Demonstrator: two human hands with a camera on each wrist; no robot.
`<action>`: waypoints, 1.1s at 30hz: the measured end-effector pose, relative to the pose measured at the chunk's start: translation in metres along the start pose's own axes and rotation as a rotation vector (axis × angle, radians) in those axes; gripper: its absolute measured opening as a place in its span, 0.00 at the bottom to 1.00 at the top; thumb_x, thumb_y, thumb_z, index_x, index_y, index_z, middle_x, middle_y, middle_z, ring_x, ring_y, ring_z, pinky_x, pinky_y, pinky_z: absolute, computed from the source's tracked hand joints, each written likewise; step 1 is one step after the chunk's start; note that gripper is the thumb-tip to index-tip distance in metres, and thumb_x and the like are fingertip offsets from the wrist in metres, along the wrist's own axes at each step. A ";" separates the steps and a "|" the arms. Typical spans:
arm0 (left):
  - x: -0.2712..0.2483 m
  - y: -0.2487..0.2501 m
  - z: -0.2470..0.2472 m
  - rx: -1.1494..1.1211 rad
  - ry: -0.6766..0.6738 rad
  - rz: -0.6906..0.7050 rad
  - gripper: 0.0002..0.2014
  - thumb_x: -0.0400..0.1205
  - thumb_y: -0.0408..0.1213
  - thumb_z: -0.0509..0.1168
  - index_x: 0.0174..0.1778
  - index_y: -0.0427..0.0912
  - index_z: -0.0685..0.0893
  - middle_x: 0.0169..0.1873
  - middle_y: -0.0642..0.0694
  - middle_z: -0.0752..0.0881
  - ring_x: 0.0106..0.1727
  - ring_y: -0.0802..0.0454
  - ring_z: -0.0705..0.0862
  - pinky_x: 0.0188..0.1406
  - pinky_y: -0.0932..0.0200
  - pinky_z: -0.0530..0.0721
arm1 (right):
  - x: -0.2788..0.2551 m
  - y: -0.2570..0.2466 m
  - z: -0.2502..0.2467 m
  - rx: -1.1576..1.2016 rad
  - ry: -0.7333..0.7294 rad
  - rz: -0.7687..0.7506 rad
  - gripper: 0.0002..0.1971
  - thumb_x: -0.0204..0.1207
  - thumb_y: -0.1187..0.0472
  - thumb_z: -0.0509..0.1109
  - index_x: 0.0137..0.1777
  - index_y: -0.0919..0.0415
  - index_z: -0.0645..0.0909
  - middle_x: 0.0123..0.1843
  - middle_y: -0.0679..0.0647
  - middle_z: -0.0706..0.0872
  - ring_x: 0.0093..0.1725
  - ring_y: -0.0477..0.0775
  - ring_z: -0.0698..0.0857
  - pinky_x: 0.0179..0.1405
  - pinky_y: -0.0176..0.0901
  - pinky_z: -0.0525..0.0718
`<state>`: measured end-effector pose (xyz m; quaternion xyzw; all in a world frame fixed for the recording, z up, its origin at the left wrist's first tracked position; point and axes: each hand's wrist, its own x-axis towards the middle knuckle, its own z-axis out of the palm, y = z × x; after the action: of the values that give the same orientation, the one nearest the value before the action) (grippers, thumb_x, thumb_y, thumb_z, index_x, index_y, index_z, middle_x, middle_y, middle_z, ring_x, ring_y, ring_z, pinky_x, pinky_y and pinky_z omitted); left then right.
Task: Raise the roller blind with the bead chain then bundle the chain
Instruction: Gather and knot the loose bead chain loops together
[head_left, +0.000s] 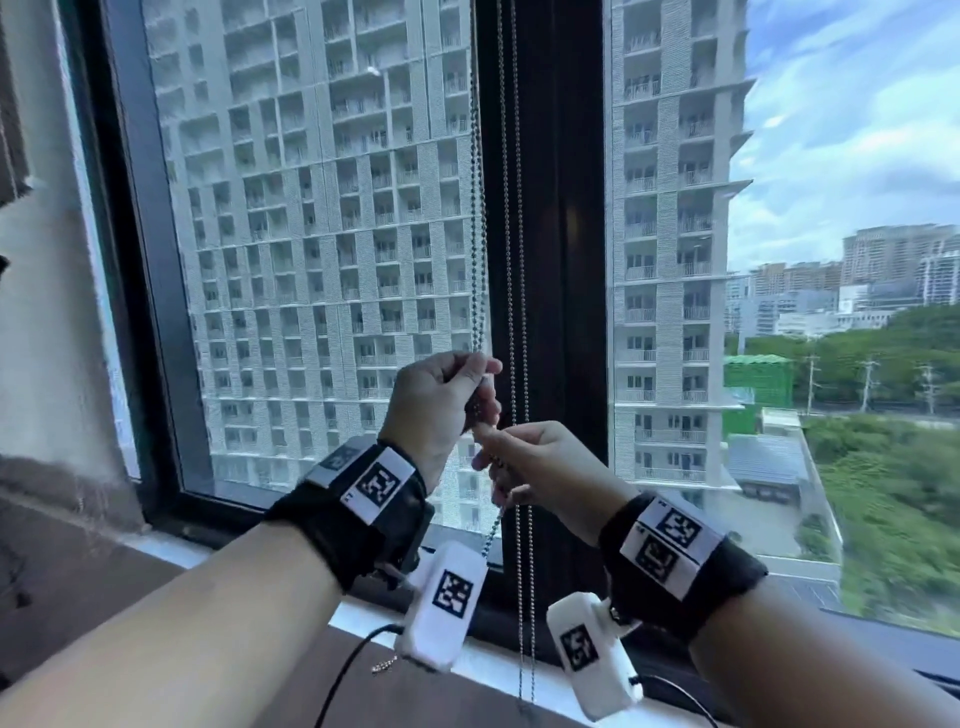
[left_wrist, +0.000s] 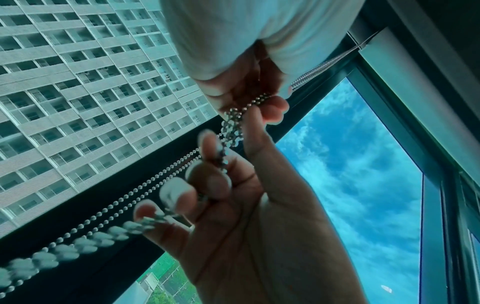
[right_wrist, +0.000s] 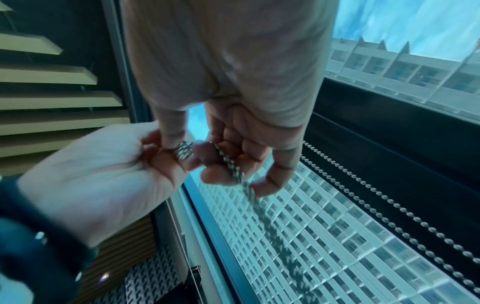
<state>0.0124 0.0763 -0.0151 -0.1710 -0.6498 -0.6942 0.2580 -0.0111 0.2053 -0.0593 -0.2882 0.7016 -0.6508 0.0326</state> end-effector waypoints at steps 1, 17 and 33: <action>0.000 -0.002 -0.003 0.013 0.004 0.005 0.10 0.85 0.34 0.62 0.42 0.35 0.86 0.26 0.42 0.79 0.25 0.48 0.78 0.27 0.56 0.79 | -0.001 0.000 -0.002 0.009 -0.011 0.020 0.17 0.79 0.51 0.71 0.38 0.64 0.84 0.25 0.52 0.76 0.25 0.49 0.76 0.28 0.38 0.79; -0.002 0.002 -0.023 0.021 -0.134 -0.005 0.11 0.85 0.29 0.59 0.48 0.36 0.88 0.28 0.41 0.85 0.27 0.50 0.80 0.28 0.57 0.82 | 0.014 -0.056 -0.021 0.204 0.083 0.165 0.13 0.86 0.56 0.62 0.42 0.62 0.80 0.24 0.48 0.68 0.21 0.45 0.64 0.28 0.41 0.66; 0.000 0.005 -0.014 0.105 -0.125 -0.009 0.11 0.77 0.31 0.70 0.53 0.30 0.85 0.40 0.35 0.92 0.41 0.41 0.92 0.40 0.51 0.90 | 0.016 -0.093 -0.005 -0.367 0.203 -0.053 0.14 0.77 0.59 0.75 0.45 0.74 0.88 0.33 0.62 0.81 0.22 0.48 0.73 0.20 0.40 0.72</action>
<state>0.0172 0.0619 -0.0125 -0.1974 -0.7010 -0.6482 0.2227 0.0073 0.2039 0.0328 -0.2406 0.8004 -0.5383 -0.1086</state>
